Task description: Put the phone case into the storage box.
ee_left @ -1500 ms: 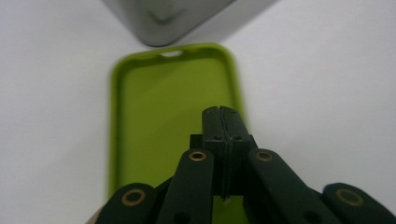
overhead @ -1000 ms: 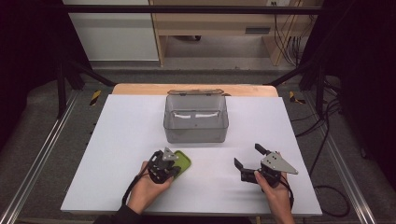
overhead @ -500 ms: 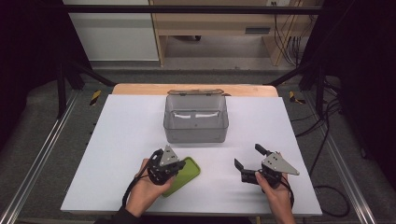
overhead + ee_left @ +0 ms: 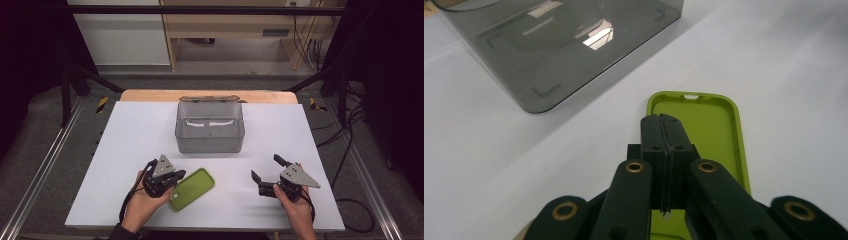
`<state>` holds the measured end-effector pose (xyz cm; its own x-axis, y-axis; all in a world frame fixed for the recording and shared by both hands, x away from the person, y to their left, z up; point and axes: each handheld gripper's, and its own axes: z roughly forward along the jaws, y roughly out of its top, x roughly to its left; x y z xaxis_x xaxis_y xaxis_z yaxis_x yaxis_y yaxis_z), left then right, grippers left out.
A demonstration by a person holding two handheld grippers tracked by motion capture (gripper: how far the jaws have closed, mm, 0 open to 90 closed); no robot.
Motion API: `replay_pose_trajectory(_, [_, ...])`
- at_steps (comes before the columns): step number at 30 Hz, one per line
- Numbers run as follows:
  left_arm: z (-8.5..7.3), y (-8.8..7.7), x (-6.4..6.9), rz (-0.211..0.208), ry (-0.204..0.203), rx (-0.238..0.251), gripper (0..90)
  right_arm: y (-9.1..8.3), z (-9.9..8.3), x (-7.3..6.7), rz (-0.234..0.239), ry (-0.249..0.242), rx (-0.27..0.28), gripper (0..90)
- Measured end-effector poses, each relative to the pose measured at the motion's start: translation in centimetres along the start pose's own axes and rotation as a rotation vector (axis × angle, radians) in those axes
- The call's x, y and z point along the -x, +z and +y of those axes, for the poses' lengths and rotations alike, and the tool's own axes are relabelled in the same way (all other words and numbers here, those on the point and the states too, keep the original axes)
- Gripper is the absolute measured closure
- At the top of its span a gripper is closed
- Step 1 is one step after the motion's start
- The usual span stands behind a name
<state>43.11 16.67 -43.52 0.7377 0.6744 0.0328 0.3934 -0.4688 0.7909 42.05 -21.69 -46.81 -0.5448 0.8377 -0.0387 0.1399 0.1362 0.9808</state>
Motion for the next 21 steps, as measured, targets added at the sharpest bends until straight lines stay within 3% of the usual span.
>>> replay_pose_trajectory(18, [-0.76, 0.33, -0.14, -0.002, 0.006, -0.024, 87.0, -0.01, -0.05, -0.11, 0.005, -0.011, -0.008, 4.3])
replay_pose_trajectory(21, [-1.00, 0.33, -0.25, 0.010, 0.004, -0.014, 81.0, 0.06, -0.06, -0.14, 0.007, -0.015, -0.010, 4.3])
